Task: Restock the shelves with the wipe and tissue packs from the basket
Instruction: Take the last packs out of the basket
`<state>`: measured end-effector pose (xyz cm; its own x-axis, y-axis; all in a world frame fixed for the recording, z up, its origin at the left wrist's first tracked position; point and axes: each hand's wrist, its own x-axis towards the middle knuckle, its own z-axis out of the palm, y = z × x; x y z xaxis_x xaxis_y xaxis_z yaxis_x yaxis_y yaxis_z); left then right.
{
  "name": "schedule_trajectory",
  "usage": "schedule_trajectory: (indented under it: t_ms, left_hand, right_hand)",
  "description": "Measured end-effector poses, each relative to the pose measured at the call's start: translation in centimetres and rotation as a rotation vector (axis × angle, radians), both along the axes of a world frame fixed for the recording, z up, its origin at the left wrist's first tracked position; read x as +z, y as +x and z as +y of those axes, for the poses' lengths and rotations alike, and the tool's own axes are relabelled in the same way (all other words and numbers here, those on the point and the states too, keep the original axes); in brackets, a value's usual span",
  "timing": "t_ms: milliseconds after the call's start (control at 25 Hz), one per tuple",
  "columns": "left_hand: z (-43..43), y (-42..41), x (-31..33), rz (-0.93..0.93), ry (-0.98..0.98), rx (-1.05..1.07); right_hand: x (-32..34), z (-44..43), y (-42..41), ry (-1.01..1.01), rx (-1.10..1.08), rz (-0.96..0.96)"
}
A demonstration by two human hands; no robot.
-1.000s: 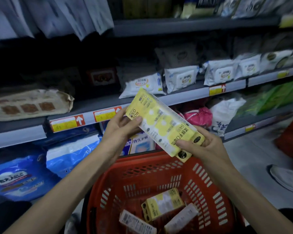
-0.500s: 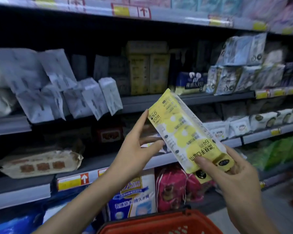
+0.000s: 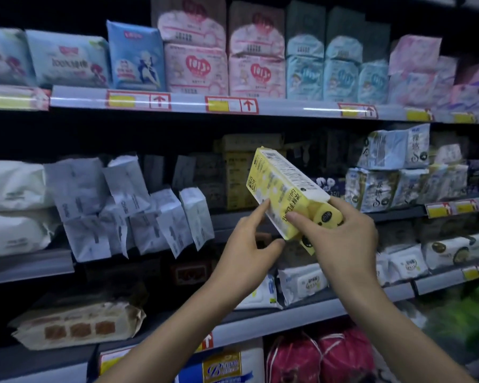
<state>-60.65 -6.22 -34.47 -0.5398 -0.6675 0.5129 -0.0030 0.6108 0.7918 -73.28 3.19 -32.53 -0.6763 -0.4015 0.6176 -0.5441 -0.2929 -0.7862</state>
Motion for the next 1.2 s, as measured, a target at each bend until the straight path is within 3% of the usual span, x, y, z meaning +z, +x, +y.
schedule_trajectory:
  t_ms: [400,560,720,1200]
  left_hand:
    - [-5.4,-3.2,5.1,-0.077,-0.113,0.215]
    - [-8.0,-3.6,6.4,-0.088,-0.008,0.327]
    - [-9.3,-3.5,6.3,-0.156,0.056,0.378]
    - [-7.2,-1.7,4.9,-0.225,-0.005,0.313]
  right_hand:
    - [11.6,-11.4,-2.6,0.170,-0.070,0.552]
    - [12.3,-18.0,-3.6,0.371,-0.053,0.324]
    - [8.3,-20.7,-4.2,0.346,-0.042,0.111]
    - [5.7,-13.7,-5.4,0.524,0.069,0.175]
